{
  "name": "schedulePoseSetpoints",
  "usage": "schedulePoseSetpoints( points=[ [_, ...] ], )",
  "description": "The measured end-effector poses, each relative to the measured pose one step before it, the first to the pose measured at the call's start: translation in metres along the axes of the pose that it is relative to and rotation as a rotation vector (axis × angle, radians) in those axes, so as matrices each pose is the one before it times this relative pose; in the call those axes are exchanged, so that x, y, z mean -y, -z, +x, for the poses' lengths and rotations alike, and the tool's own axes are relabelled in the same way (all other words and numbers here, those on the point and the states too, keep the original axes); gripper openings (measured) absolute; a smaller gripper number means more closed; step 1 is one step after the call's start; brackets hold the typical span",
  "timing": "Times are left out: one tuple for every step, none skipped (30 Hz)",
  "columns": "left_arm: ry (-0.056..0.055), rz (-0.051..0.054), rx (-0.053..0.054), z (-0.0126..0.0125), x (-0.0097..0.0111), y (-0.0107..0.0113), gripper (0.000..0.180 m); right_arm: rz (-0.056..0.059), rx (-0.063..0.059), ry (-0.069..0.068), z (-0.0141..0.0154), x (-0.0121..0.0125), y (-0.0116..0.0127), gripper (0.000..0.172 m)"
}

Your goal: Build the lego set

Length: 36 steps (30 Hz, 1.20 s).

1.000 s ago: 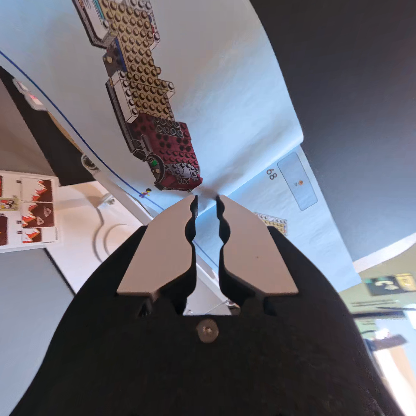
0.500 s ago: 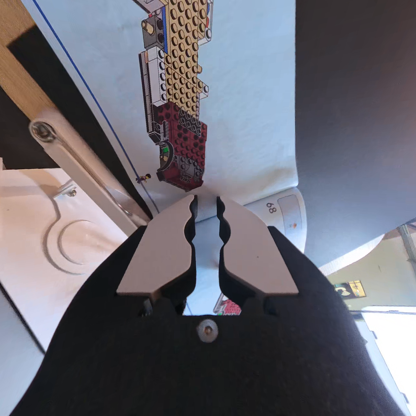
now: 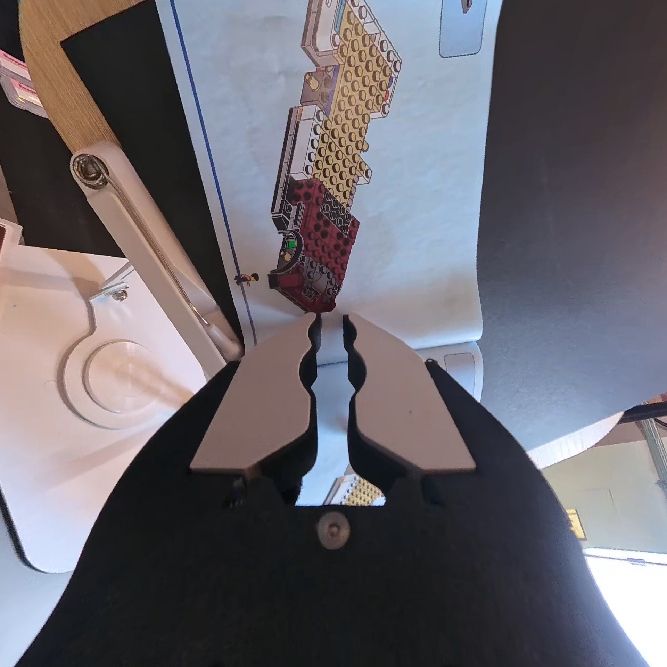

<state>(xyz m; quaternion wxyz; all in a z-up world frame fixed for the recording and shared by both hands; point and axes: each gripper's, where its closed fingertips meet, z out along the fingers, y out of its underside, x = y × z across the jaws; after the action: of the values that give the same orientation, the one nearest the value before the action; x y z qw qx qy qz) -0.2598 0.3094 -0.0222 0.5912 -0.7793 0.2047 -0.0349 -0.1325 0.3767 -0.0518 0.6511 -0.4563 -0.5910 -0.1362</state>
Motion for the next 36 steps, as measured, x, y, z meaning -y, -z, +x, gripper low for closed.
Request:
schedulePoseSetpoints(
  points=[
    [0.0091, 0.0027, 0.0087, -0.00225, 0.00001, 0.00010, 0.020, 0.0036, -0.0022, 0.0015, -0.00051, 0.00072, -0.00021, 0.011],
    [0.0110, 0.0064, -0.0021, -0.00032, -0.00022, -0.00029, 0.018, 0.0030, -0.0022, 0.0020, -0.00052, 0.00072, -0.00024, 0.011],
    [0.0058, -0.0005, -0.0058, 0.00053, -0.00133, -0.00035, 0.018, 0.0035, -0.0010, 0.0006, -0.00071, 0.00064, -0.00014, 0.011],
    [-0.0033, 0.0041, -0.0061, 0.00085, -0.00040, 0.00014, 0.020, 0.0049, 0.0003, -0.0015, -0.00066, 0.00078, -0.00030, 0.011],
    [-0.0106, 0.0033, 0.0036, -0.00035, -0.00027, 0.00047, 0.020, 0.0045, 0.0013, -0.0028, -0.00046, 0.00077, -0.00024, 0.010],
    [-0.0153, 0.0012, 0.0122, -0.00084, -0.00037, 0.00007, 0.019, 0.0008, -0.0005, -0.0011, -0.00017, 0.00028, -0.00040, 0.010],
    [-0.0173, 0.0017, 0.0193, -0.00100, -0.00039, -0.00030, 0.019, -0.0001, -0.0012, 0.0017, 0.00005, 0.00005, -0.00029, 0.010],
    [-0.0148, -0.0019, 0.0224, -0.00073, -0.00011, -0.00055, 0.018, 0.0000, -0.0004, 0.0008, 0.00002, -0.00003, -0.00015, 0.009],
    [-0.0116, -0.0033, 0.0217, -0.00022, 0.00007, -0.00059, 0.018, -0.0011, -0.0003, -0.0001, 0.00017, -0.00014, -0.00013, 0.009],
    [-0.0133, -0.0030, 0.0218, 0.00002, 0.00035, -0.00051, 0.018, -0.0007, 0.0002, -0.0002, 0.00009, -0.00008, -0.00016, 0.009],
    [-0.0217, -0.0041, 0.0375, -0.00253, -0.00012, -0.00058, 0.013, -0.0004, 0.0010, -0.0001, -0.00010, -0.00011, -0.00005, 0.009],
    [-0.0283, -0.0039, 0.0381, -0.00308, -0.00050, -0.00053, 0.006, 0.0003, 0.0007, 0.0013, -0.00016, 0.00013, -0.00003, 0.009],
    [-0.0179, -0.0029, 0.0163, -0.00087, -0.00024, -0.00075, 0.005, 0.0006, 0.0007, 0.0021, -0.00039, 0.00024, 0.00016, 0.009],
    [-0.0041, -0.0067, 0.0077, -0.00017, -0.00048, -0.00052, 0.003, 0.0002, 0.0012, 0.0021, -0.00057, 0.00030, -0.00009, 0.008],
    [-0.0068, -0.0085, 0.0018, 0.00005, -0.00046, 0.00026, 0.003, -0.0025, -0.0011, 0.0037, -0.00021, 0.00010, -0.00004, 0.008],
    [0.0017, -0.0019, -0.0041, 0.00033, -0.00034, 0.00081, 0.002, -0.0011, -0.0003, 0.0018, -0.00024, 0.00020, 0.00030, 0.008],
    [0.0032, -0.0012, -0.0039, 0.00038, -0.00158, 0.00102, 0.002, 0.0026, 0.0016, -0.0032, -0.00002, 0.00062, 0.00087, 0.009],
    [-0.0068, -0.0069, -0.0010, 0.00056, -0.00329, 0.00116, 0.002, 0.0033, 0.0025, -0.0096, -0.00007, 0.00072, 0.00107, 0.010],
    [-0.0124, -0.0048, 0.0013, 0.00102, -0.00380, 0.00109, 0.002, -0.0013, 0.0018, -0.0108, 0.00000, 0.00027, 0.00120, 0.012],
    [-0.0085, -0.0040, 0.0027, 0.00106, -0.00419, 0.00104, 0.002, -0.0084, 0.0006, -0.0074, -0.00009, -0.00071, 0.00125, 0.014],
    [0.0000, -0.0028, -0.0002, 0.00096, -0.00444, 0.00110, 0.002, -0.0093, -0.0012, -0.0002, -0.00024, -0.00131, 0.00149, 0.014],
    [0.0117, -0.0024, -0.0046, 0.00058, -0.00465, 0.00087, 0.002, -0.0085, -0.0035, 0.0074, -0.00041, -0.00201, 0.00190, 0.014],
    [0.0228, -0.0057, -0.0140, 0.00082, -0.00479, 0.00052, 0.001, -0.0099, -0.0059, 0.0097, 0.00005, -0.00307, 0.00196, 0.014],
    [0.0247, -0.0070, -0.0169, 0.00079, -0.00420, 0.00038, 0.001, -0.0080, -0.0015, 0.0043, -0.00010, -0.00351, 0.00241, 0.014],
    [0.0109, -0.0027, -0.0031, -0.00019, -0.00316, 0.00078, 0.001, -0.0079, 0.0035, -0.0088, 0.00039, -0.00418, 0.00263, 0.014],
    [-0.0019, -0.0070, 0.0028, -0.00029, -0.00350, 0.00084, 0.001, -0.0074, 0.0039, -0.0130, 0.00128, -0.00464, 0.00286, 0.014],
    [0.0084, 0.0004, -0.0106, 0.00193, -0.00207, 0.00060, 0.001, 0.0095, 0.0051, -0.0101, 0.00096, -0.00230, 0.00328, 0.012],
    [0.0091, -0.0033, -0.0090, 0.00177, -0.00217, 0.00043, 0.001, -0.0119, 0.0044, -0.0139, 0.00094, -0.00439, 0.00232, 0.012],
    [0.0028, -0.0063, -0.0047, 0.00101, -0.00182, 0.00066, 0.001, -0.0256, 0.0091, -0.0170, 0.00048, -0.00616, 0.00131, 0.012],
    [0.0034, -0.0085, -0.0024, 0.00038, -0.00248, 0.00027, 0.001, -0.0288, 0.0145, -0.0251, 0.00047, -0.00722, 0.00082, 0.013],
    [0.0057, -0.0049, -0.0004, -0.00018, -0.00275, 0.00012, 0.001, -0.0249, 0.0193, -0.0369, 0.00011, -0.00769, 0.00057, 0.014],
    [0.0077, 0.0027, -0.0057, 0.00045, -0.00192, 0.00011, 0.001, -0.0216, 0.0135, -0.0397, 0.00100, -0.00794, 0.00008, 0.016],
    [0.0110, 0.0053, -0.0069, 0.00075, -0.00087, 0.00039, 0.001, -0.0102, 0.0095, -0.0326, 0.00150, -0.00601, -0.00038, 0.017],
    [0.0072, 0.0054, -0.0050, 0.00088, 0.00015, 0.00061, 0.001, 0.0048, 0.0090, -0.0269, 0.00132, -0.00170, -0.00029, 0.018],
    [-0.0021, -0.0013, -0.0010, 0.00056, 0.00006, 0.00021, 0.001, -0.0127, -0.0025, -0.0150, 0.00297, -0.00152, -0.00111, 0.019],
    [0.0001, -0.0003, 0.0001, 0.00015, 0.00012, 0.00002, 0.001, -0.0139, -0.0158, -0.0012, 0.00512, -0.00015, -0.00158, 0.021]
  ],
)
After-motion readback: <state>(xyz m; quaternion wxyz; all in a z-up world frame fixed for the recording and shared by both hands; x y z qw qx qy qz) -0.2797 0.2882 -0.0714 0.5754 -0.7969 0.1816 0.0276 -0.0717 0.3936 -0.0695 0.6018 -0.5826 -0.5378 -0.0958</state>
